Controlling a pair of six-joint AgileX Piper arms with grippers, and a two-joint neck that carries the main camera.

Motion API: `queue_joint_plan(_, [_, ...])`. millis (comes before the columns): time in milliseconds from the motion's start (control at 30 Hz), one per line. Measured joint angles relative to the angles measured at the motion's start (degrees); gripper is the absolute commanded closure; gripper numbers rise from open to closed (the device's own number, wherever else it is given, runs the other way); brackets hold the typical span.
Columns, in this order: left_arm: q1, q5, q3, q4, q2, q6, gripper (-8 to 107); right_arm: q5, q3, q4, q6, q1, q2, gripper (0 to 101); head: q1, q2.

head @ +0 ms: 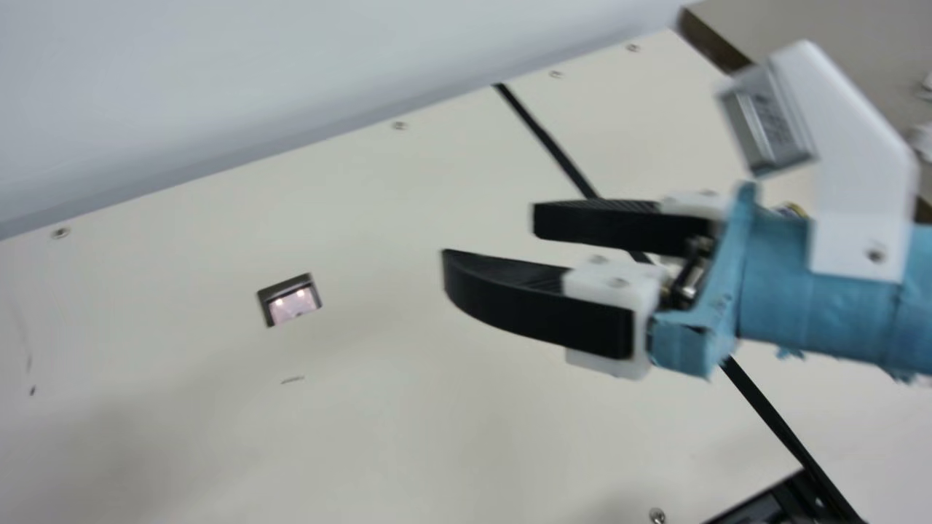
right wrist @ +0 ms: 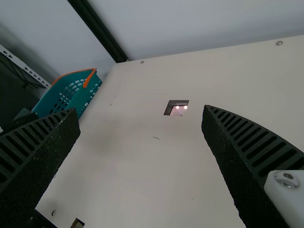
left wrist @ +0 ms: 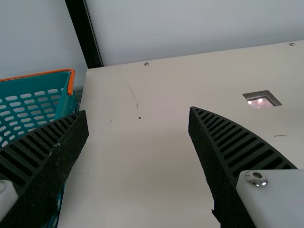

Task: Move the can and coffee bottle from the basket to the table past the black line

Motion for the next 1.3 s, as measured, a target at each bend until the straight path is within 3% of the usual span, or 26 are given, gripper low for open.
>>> queue_joint_plan(133, [0.0, 0.0, 0.0, 0.0, 0.0, 0.0, 9, 0.0, 0.0, 0.0, 0.0, 0.0, 0.0, 0, 0.0, 8.2])
queue_joint_plan(500, [0.0, 0.0, 0.0, 0.0, 0.0, 0.0, 9, 0.0, 0.0, 0.0, 0.0, 0.0, 0.0, 0, -5.0, 29.0])
queue_joint_plan(833, [0.0, 0.0, 0.0, 0.0, 0.0, 0.0, 9, 0.0, 0.0, 0.0, 0.0, 0.0, 0.0, 0, -12.0, 46.9])
queue_joint_plan(1100, [0.0, 0.0, 0.0, 0.0, 0.0, 0.0, 9, 0.0, 0.0, 0.0, 0.0, 0.0, 0.0, 0, -13.2, 57.8])
queue_joint_plan(1300, [0.0, 0.0, 0.0, 0.0, 0.0, 0.0, 9, 0.0, 0.0, 0.0, 0.0, 0.0, 0.0, 0, -13.5, 58.4])
